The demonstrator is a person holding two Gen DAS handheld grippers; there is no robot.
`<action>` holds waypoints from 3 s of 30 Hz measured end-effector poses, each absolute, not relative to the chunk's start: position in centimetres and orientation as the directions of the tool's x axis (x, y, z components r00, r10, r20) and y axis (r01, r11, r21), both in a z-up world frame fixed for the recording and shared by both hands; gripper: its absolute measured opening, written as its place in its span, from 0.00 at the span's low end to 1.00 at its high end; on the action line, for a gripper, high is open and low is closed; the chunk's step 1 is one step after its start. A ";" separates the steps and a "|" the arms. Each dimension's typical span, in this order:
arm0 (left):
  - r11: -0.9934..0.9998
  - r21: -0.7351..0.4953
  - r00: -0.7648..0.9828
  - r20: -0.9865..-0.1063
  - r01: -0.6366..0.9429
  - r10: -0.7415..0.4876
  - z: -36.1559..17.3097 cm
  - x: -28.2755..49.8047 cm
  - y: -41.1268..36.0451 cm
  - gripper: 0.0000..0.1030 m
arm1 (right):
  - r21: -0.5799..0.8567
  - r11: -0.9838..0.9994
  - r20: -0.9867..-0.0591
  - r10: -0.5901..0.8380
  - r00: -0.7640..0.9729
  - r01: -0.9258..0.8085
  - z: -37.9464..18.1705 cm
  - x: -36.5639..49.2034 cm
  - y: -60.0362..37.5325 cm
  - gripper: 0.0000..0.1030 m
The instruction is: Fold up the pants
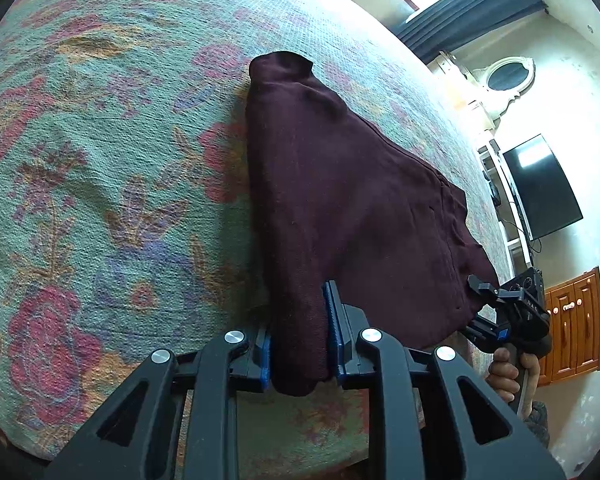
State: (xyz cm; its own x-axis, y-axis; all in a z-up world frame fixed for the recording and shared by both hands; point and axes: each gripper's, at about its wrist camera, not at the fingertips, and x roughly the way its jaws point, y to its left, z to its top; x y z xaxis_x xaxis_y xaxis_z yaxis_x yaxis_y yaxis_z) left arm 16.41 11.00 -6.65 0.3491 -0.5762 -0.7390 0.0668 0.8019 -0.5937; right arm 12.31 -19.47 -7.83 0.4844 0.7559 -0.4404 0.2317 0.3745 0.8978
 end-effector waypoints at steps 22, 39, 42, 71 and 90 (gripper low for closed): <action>0.741 -0.666 0.360 -0.672 0.088 -0.647 -7.6 16.1 11.2 0.54 | 0.914 0.343 -0.405 0.741 0.535 0.217 -7.5 11.1 -20.9 0.58; 0.794 -0.604 0.364 -0.725 0.069 -0.584 -6.6 14.9 11.3 0.20 | 0.909 0.354 -0.415 0.752 0.511 0.218 -6.1 10.1 -20.2 0.32; 0.794 -0.604 0.360 -0.728 0.066 -0.584 -6.6 14.4 11.5 0.20 | 0.909 0.353 -0.417 0.754 0.507 0.223 -6.2 9.4 -20.2 0.32; 0.716 -0.690 0.332 -0.655 0.103 -0.679 -7.2 15.6 10.8 0.82 | 0.943 0.225 -0.324 0.799 0.507 0.247 -8.8 7.3 -23.3 0.56; 0.920 -0.388 0.421 -0.825 0.061 -0.376 -4.8 12.5 6.5 0.88 | 0.784 0.544 -0.616 0.622 0.484 0.298 -4.6 2.1 -22.9 0.76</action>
